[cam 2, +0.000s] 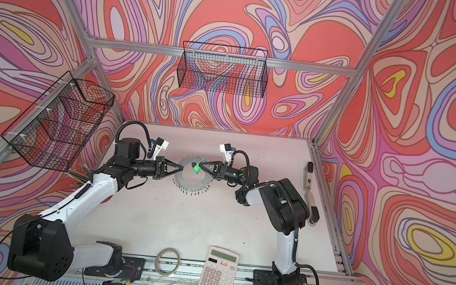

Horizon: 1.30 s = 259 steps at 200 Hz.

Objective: Attach keys to a key ring
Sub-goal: Place the keyring at the center of the table.

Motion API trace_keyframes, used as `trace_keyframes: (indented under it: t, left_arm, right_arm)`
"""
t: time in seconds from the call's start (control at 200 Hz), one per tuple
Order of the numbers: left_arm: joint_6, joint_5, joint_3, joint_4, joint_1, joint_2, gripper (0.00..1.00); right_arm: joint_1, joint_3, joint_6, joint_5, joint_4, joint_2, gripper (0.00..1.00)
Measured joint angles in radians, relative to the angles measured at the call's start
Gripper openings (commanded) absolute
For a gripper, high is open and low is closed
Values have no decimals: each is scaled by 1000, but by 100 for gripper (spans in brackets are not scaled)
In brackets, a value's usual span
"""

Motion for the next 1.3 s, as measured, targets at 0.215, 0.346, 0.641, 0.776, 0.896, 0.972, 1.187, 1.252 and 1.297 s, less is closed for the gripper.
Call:
trace_keyframes:
  t: [0.215, 0.346, 0.641, 0.776, 0.896, 0.972, 1.187, 1.252, 1.297]
  left_arm:
    - [-31, 6, 1, 18, -6, 1, 0]
    - [-47, -1, 2, 18, -3, 6, 0]
    - [-78, -16, 2, 36, -1, 78, 0]
    - [-64, -43, 3, 35, -1, 98, 0]
    - [-54, -87, 26, 32, -11, 169, 0]
    - [-42, -130, 60, 25, -32, 240, 0]
    - [-21, -235, 179, 31, -142, 438, 0]
    - [-32, -248, 190, 56, -156, 489, 0]
    - [-39, -257, 193, 72, -158, 522, 0]
  right_arm:
    - [-17, -21, -62, 7, -30, -19, 28]
    - [-90, -63, -166, 24, -115, -73, 47]
    - [-206, -99, -327, 59, -275, -173, 55]
    - [-279, -109, -512, 171, -566, -280, 55]
    - [-294, -58, -710, 300, -850, -401, 58]
    - [-293, -33, -818, 388, -993, -480, 58]
    - [-291, -44, -977, 568, -1239, -641, 63]
    - [-291, -69, -999, 609, -1280, -687, 64]
    - [-291, -83, -1011, 631, -1308, -713, 64]
